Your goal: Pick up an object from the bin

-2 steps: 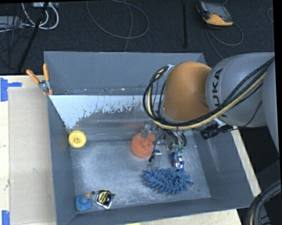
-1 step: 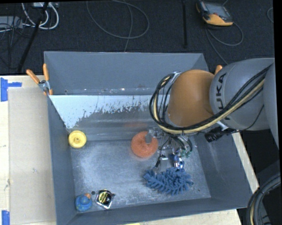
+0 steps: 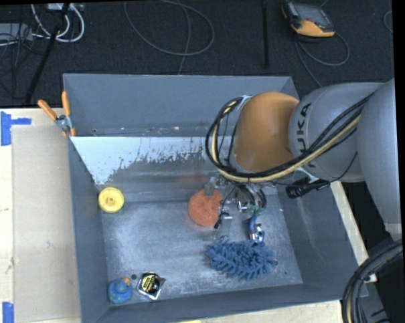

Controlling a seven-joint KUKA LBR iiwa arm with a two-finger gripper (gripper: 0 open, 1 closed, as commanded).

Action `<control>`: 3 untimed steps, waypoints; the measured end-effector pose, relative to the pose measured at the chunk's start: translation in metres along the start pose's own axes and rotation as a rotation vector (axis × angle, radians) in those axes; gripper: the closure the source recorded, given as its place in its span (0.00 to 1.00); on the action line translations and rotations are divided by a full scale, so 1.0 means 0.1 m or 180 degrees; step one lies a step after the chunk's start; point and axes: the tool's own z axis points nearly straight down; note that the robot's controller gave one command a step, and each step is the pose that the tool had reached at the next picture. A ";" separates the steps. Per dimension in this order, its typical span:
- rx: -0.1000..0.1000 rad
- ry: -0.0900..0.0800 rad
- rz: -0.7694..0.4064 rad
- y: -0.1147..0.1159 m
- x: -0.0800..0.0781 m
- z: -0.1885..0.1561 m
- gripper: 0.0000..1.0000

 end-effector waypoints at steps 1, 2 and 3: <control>-0.0010 -0.0036 0.0045 -0.09 -0.05 0.27 1.00; -0.0011 -0.0036 0.0048 -0.09 -0.05 0.27 1.00; -0.0001 -0.0026 -0.0154 0.14 -0.05 -1.60 1.00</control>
Offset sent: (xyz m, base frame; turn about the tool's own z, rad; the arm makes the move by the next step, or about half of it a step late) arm 0.0000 0.0000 0.0000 0.0000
